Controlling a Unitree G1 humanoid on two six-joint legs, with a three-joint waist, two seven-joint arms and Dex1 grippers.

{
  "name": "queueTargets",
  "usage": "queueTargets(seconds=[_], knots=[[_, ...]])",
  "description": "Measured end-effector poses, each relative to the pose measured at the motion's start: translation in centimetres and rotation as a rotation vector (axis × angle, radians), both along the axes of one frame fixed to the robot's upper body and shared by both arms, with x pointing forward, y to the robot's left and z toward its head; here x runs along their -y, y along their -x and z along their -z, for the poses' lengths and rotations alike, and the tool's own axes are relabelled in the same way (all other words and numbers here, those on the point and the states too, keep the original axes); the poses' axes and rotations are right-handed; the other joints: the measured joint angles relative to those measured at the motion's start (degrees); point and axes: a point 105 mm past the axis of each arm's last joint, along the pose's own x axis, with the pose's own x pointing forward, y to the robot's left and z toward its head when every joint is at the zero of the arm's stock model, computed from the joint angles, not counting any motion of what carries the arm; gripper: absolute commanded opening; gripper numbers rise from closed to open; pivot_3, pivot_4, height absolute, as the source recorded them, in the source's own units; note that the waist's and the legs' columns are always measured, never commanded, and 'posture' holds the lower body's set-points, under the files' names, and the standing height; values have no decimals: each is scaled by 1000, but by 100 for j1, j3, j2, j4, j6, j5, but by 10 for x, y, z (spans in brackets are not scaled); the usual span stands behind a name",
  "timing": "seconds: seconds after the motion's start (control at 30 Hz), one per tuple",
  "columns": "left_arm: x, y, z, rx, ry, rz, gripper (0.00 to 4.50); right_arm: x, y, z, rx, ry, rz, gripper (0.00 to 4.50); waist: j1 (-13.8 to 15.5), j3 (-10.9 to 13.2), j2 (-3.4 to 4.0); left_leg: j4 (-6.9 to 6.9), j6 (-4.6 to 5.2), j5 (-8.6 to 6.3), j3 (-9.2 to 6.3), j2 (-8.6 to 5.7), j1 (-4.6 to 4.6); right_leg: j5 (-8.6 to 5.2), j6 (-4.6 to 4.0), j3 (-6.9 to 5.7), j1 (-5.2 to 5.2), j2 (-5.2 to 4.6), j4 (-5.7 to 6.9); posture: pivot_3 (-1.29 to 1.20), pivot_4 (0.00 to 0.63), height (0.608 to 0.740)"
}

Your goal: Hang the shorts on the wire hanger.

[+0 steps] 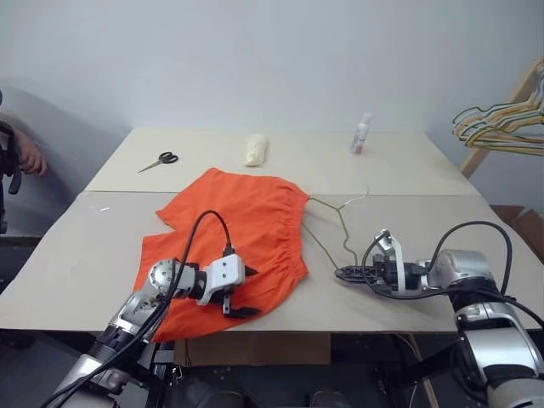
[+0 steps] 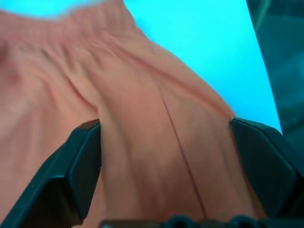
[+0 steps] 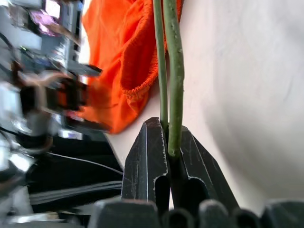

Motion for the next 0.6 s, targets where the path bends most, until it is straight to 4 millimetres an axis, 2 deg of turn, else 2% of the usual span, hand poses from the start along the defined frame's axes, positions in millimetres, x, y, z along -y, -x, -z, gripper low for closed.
queueTargets(seconds=[0.03, 0.13, 0.27, 0.33, 0.47, 0.6], knots=[[0, -2, -17, 4, 59, 7, 4440, -1, 1, 0, 32, 14, -2, 0, -9, 0, 0, 0, 0, 0, 1, -1, 0, 0, 0, 1, 1, 0, 1, 40, 0, 740], [-6, 0, -49, 50, 95, 60, 4440, -4, 4, 1, 89, 43, -7, 0, -33, -1, 7, -2, 0, 0, 2, -2, 3, 0, 0, 2, 3, 2, -2, 38, 0, 740], [-10, -10, -68, 131, 98, 41, 4440, -4, 10, 2, 222, 91, -18, 0, -2, 2, 17, -1, 0, 0, 1, -6, 2, 0, 1, -2, 4, 3, -4, 37, 0, 740], [-12, -24, -82, 203, 97, 2, 4440, -6, 12, -1, 334, 133, -44, 0, 21, 9, 24, 0, -1, 1, 1, -10, -1, 0, 1, -4, 2, 3, -4, 35, 0, 740], [-15, -51, -126, 336, 121, -19, 4440, -7, 11, -16, 537, 227, -103, 0, 14, 12, 25, 3, -1, 2, 2, -15, -8, -1, 3, -6, 0, 5, -7, 35, 0, 740], [-19, -75, -161, 443, 77, 14, 4440, -8, 8, -29, 627, 273, -141, 0, -12, 13, 25, 4, -1, 2, 6, -22, -5, -1, 3, -5, 3, 13, -8, 33, 0, 740]])
